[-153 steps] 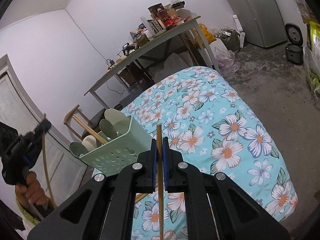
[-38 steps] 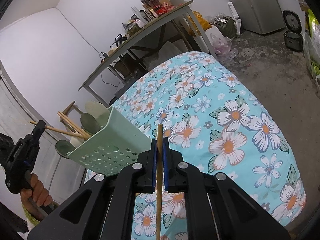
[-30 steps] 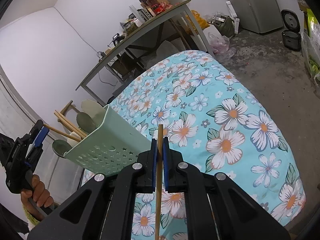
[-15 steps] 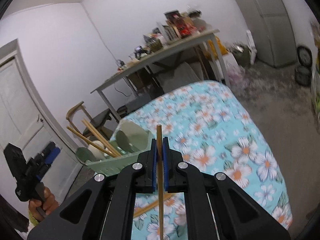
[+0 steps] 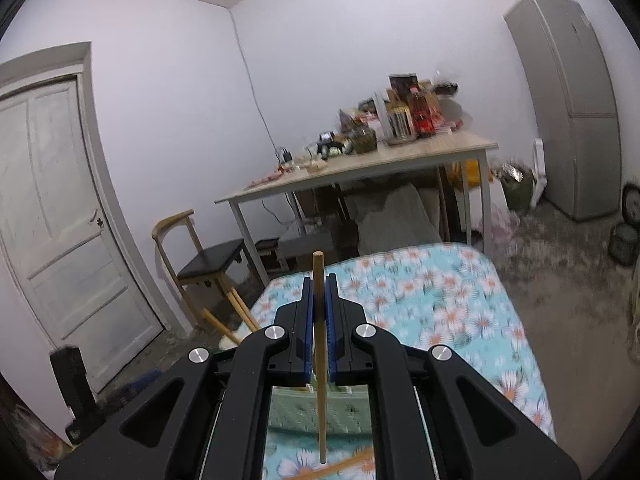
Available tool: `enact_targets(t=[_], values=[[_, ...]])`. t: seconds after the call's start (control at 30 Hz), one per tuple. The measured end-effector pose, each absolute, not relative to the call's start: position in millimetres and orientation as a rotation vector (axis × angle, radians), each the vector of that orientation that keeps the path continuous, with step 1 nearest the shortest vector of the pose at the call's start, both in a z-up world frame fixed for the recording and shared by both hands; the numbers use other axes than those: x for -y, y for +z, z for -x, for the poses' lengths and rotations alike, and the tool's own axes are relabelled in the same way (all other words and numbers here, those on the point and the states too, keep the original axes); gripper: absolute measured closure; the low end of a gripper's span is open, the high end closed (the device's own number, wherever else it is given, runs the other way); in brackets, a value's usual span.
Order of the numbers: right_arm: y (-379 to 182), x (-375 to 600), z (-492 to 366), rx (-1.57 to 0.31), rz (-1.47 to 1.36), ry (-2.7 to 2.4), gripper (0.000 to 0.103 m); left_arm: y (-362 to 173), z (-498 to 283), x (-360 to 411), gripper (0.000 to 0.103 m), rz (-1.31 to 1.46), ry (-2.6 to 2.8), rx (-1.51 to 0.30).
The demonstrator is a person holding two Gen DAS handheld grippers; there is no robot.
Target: Organize utensils
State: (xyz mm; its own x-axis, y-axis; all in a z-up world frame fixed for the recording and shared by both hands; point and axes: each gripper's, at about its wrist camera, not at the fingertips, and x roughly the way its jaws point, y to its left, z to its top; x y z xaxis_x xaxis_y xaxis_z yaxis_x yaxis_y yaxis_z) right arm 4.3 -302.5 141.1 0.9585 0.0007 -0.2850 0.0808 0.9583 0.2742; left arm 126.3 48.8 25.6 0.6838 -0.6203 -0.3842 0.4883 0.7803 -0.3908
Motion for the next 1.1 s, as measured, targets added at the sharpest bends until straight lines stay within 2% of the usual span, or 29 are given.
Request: enact_targets(t=[0.3, 0.57, 0.87, 1.1], values=[[196.7, 269.1, -30.9, -0.143, -0.122, -0.054, 0.097, 3.2, -128.3, -60.5, 0.029, 0.256, -0.612, -0.567], [210.8, 239.3, -67.7, -0.107, 0.005, -0.032, 0.097, -12.9, -134.4, -61.1, 0.028, 0.255, -0.606, -0.611], [196.9, 234.4, -95.4, -0.154, 0.039, -0.032, 0.097, -24.1, -147.0, -65.0, 0.028, 0.283, -0.587, -0.642], [157.3, 243.5, -116.5, -0.250, 0.027, -0.040, 0.097, -27.4, -150.6, -62.3, 0.028, 0.279, -0.585, -0.652]])
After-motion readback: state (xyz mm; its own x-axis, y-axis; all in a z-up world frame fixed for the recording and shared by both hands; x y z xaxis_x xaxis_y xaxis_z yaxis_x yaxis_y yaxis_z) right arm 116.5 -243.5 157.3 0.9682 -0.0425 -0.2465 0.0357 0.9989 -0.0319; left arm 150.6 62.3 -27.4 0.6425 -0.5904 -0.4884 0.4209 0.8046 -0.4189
